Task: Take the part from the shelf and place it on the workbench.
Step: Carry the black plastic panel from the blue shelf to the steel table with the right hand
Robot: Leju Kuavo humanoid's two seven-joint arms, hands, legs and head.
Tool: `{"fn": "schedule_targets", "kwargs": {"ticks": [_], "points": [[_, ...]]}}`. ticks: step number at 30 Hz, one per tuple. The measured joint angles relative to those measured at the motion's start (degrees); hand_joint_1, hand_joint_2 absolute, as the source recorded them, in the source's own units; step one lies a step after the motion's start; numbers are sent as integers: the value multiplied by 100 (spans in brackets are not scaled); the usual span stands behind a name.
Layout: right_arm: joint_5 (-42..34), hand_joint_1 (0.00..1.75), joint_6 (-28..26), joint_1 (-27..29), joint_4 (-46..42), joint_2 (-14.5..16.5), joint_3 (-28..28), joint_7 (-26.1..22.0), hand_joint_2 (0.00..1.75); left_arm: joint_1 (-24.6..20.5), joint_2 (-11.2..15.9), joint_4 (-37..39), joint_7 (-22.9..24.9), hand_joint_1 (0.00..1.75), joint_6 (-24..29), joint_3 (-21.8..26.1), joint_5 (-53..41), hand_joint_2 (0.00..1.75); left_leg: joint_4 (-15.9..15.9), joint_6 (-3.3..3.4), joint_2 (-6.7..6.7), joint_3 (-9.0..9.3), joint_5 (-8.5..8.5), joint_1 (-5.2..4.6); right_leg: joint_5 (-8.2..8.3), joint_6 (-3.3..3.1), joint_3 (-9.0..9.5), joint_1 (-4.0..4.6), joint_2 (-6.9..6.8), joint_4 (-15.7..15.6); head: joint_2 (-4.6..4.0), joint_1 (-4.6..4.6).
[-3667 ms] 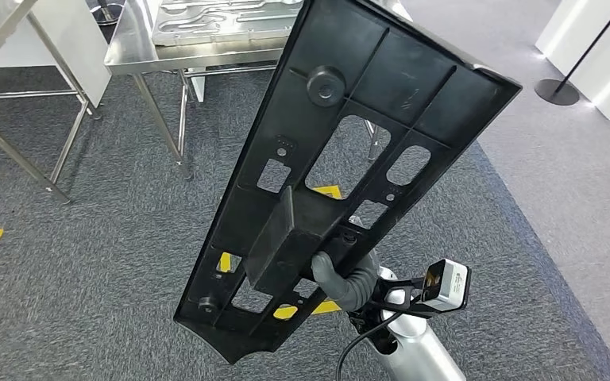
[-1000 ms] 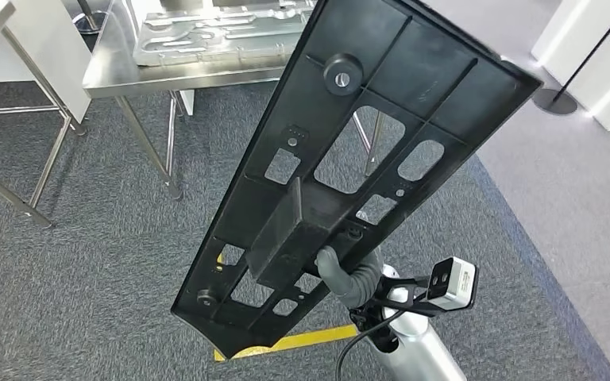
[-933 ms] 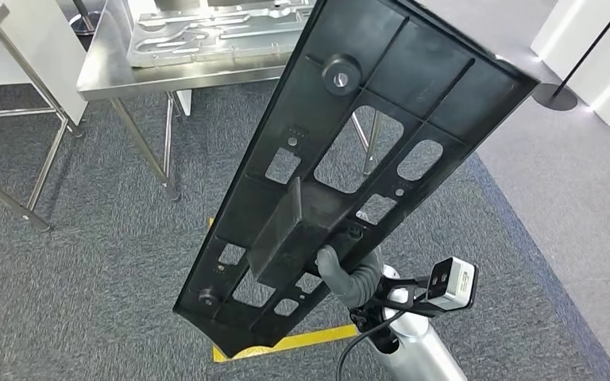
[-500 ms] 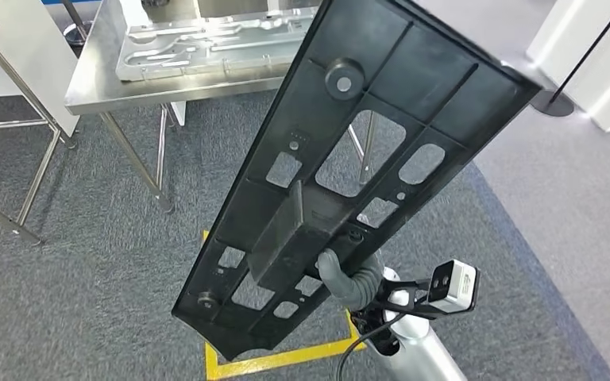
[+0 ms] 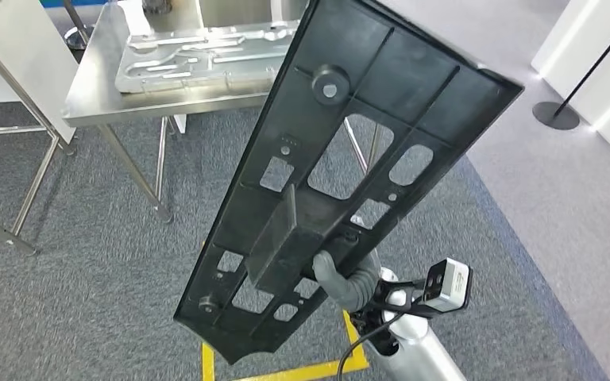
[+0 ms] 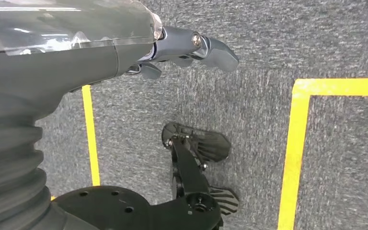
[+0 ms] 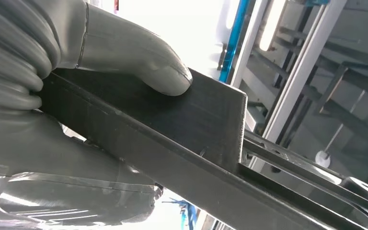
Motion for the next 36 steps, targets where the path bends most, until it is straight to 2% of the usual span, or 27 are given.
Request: {"fn": "schedule_targets", "kwargs": {"ticks": [1,3,5,6,8,9,10,11,12,13,14,15,16,17,19,21,24,25,26,27,28,29,30,31,34,36], "points": [[-2,164,-21,-5,8,-1,3,4,175,-4,1,0,-2,0,1,1,0,175,11,-42,2,25,-15,-2,-41,-63,-5,21,2,2,0,0],[-7,164,-55,-15,10,-1,7,10,175,-5,3,-1,-5,0,2,1,-1,175,63,-109,12,66,-51,4,-19,-172,65,25,14,-11,0,0],[-12,164,-77,-36,9,1,12,11,175,-20,4,-1,-8,0,-2,1,-3,175,374,-142,16,-36,-137,17,-72,-251,173,22,14,-29,0,-2],[-11,164,-87,-43,9,2,15,12,175,-29,3,0,-9,0,-3,1,-4,175,719,-154,17,-230,-252,19,-106,-281,220,30,12,-35,0,-2],[-6,164,-110,-48,11,2,21,19,175,-31,0,1,-9,0,-5,1,-6,175,1493,-162,17,-752,-557,16,-180,-321,286,62,18,-35,0,-2],[-2,164,-122,-46,12,1,22,27,175,-24,1,1,-9,0,-5,1,-6,175,1774,-151,16,-993,-669,10,-223,-334,328,83,28,-35,0,-2],[4,164,-133,-44,13,1,22,35,175,-16,2,1,-8,0,-5,2,-6,175,1832,-126,16,-1125,-661,1,-269,-343,382,104,39,-35,0,-2],[10,164,-143,-44,13,1,22,42,175,-8,2,1,-8,0,-5,2,-7,175,1707,-88,18,-1171,-537,-16,-321,-350,451,127,39,-36,0,-2],[16,164,-149,-45,13,2,25,46,175,-6,2,1,-8,0,-8,3,-8,175,1412,-31,31,-1122,-298,-43,-373,-357,527,148,26,-38,0,-2],[32,164,-155,-47,13,2,28,54,175,-7,10,0,-8,0,-10,3,-11,175,1008,59,100,-1027,31,-93,-431,-364,599,160,6,-45,0,-2],[63,164,-166,-48,18,2,34,71,175,-11,19,0,-7,0,-13,3,-14,175,678,138,181,-948,260,-149,-483,-358,664,175,-20,-47,0,-2],[108,164,-184,-49,24,1,42,94,175,-18,27,0,-7,0,-13,4,-15,175,446,196,254,-893,386,-201,-528,-341,706,179,-40,-53,0,-2],[166,164,-211,-48,32,1,53,128,175,-25,36,0,-7,0,-10,4,-16,175,306,240,298,-863,469,-243,-560,-311,742,177,-62,-44,0,-3],[214,164,-236,-47,42,1,66,158,175,-30,37,1,-6,0,-7,5,-15,175,285,246,271,-850,433,-256,-575,-274,774,179,-87,-25,0,-5],[264,164,-262,-60,56,1,87,194,175,-31,39,1,-8,0,-3,8,-11,175,211,264,161,-745,477,-232,-601,-212,821,173,-131,55,0,-5],[276,164,-261,-102,69,1,101,199,175,-42,37,1,-9,0,-3,10,-5,175,151,285,74,-621,466,-188,-728,-158,653,158,-88,413,0,-4],[287,164,-266,-128,112,-1,116,180,175,-51,30,1,-9,0,-6,11,-4,175,131,299,-18,-525,392,-156,-1100,-67,-43,89,-14,1370,0,-4],[282,164,-268,-126,127,-2,120,162,175,-41,26,1,-9,0,-9,11,-4,175,133,291,-44,-484,351,-149,-1142,-39,-225,66,-12,1521,0,-5],[271,164,-269,-125,139,-3,122,140,175,-28,22,1,-8,0,-12,11,-4,175,135,279,-65,-430,306,-140,-1075,-17,-318,48,-12,1493,0,-4],[257,164,-270,-126,144,-4,123,124,175,-18,16,1,-8,0,-16,11,-5,175,137,262,-82,-361,255,-131,-866,-3,-304,35,-12,1253,0,-4],[244,164,-270,-127,146,-4,123,114,175,-13,9,1,-8,0,-17,11,-5,175,138,241,-93,-292,200,-121,-567,5,-222,27,-12,885,0,-4],[232,164,-270,-128,150,-5,123,109,175,-14,4,1,-8,0,-19,13,-6,175,142,212,-101,-226,147,-114,-291,-1,-142,30,-10,533,0,-5],[222,164,-269,-132,157,-7,125,107,175,-20,1,1,-8,0,-20,14,-6,175,143,178,-106,-188,102,-108,-95,-27,-82,46,-8,249,0,-2],[216,164,-268,-134,163,-7,127,106,175,-25,1,1,-7,0,-20,16,-6,175,138,140,-107,-177,69,-105,17,-60,-60,61,-6,99,0,2],[207,164,-264,-142,171,-5,128,104,175,-30,3,1,-8,0,-19,18,-6,175,149,29,-94,-144,27,-97,32,-182,-17,76,10,10,0,8],[204,164,-262,-151,171,-3,127,102,175,-40,3,1,-11,0,-19,18,-7,175,377,-29,-64,-216,-39,-88,-10,-244,84,59,6,-27,0,6]]}}
